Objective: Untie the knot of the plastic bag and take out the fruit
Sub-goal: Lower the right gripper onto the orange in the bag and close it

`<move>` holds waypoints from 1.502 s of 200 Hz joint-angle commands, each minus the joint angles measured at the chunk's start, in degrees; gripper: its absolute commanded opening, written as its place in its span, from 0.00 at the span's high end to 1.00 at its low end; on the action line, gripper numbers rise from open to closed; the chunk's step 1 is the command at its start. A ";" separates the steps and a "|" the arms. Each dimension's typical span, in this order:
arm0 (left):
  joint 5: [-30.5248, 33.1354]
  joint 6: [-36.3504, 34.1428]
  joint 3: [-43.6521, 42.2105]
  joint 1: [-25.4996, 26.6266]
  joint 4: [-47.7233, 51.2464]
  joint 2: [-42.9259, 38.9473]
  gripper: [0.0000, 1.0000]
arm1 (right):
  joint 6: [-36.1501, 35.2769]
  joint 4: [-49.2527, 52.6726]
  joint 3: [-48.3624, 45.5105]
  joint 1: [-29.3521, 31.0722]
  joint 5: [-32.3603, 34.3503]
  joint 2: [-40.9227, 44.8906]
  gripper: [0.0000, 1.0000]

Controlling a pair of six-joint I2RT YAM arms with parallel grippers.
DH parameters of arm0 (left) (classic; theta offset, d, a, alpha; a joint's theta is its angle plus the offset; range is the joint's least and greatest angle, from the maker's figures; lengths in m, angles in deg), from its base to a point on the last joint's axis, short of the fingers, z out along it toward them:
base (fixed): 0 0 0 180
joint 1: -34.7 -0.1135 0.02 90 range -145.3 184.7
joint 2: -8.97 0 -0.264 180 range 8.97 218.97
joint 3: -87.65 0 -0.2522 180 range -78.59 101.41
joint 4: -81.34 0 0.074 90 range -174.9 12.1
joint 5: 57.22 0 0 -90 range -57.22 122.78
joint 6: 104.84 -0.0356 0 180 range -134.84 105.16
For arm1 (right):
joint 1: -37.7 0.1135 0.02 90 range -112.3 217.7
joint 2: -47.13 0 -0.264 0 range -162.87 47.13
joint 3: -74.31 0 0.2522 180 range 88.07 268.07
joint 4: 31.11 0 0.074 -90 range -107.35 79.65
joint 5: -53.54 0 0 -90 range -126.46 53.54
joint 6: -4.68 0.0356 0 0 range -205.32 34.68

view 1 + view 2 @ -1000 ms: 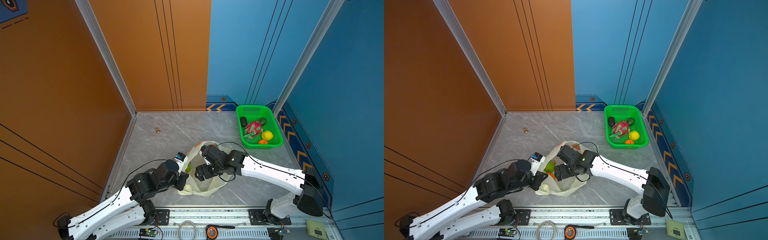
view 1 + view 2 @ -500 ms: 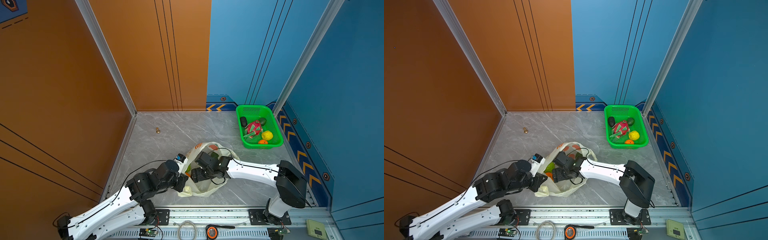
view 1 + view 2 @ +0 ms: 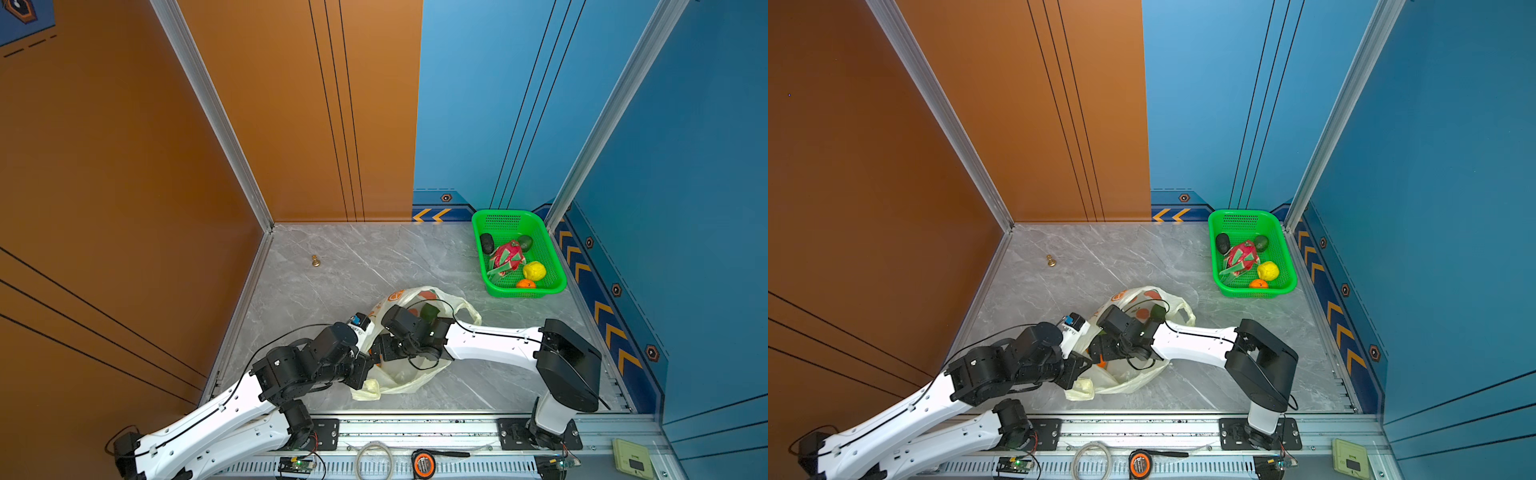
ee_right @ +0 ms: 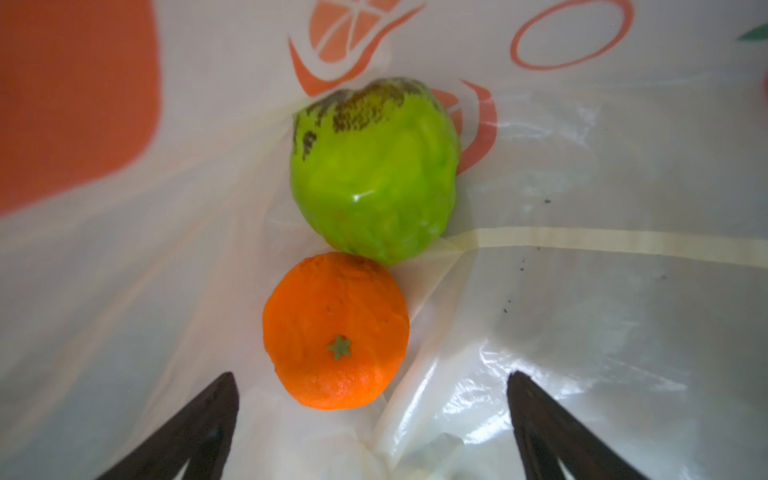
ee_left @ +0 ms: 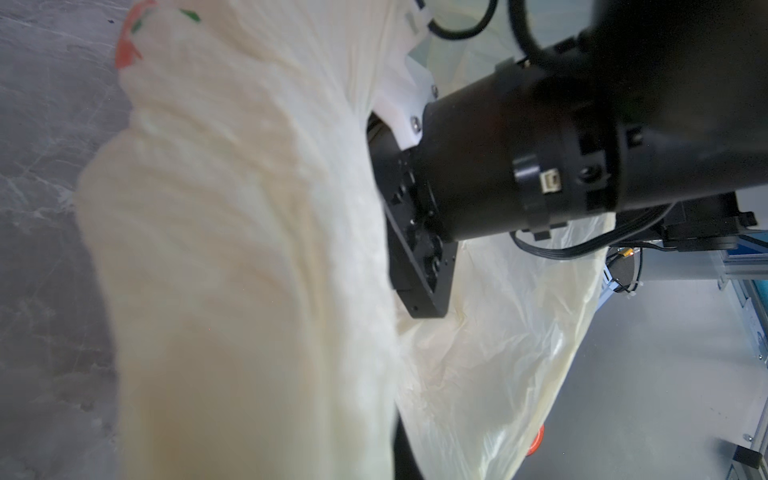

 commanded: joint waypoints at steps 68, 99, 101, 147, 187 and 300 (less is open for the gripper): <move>-0.66 0.33 -1.06 -0.90 1.61 -0.01 1.00 | -0.14 8.15 6.19 2.39 3.08 -8.57 0.03; -0.75 0.36 -1.06 -0.91 1.63 0.02 1.00 | 1.10 11.32 5.16 1.70 8.65 -6.89 0.10; -0.78 0.39 -1.01 -0.91 1.62 0.00 1.00 | 1.15 11.52 5.10 1.64 8.91 -6.74 0.11; -1.18 0.23 -1.05 -0.91 1.56 0.58 1.00 | 1.17 12.50 3.89 -0.02 11.78 -3.51 0.13; -0.97 0.23 -0.98 -0.92 1.54 1.42 1.00 | -0.30 12.37 6.53 -0.30 11.65 -3.37 0.05; -0.09 0.32 -0.82 -0.90 1.54 0.80 1.00 | 0.97 8.01 8.65 -0.71 9.45 -2.13 0.05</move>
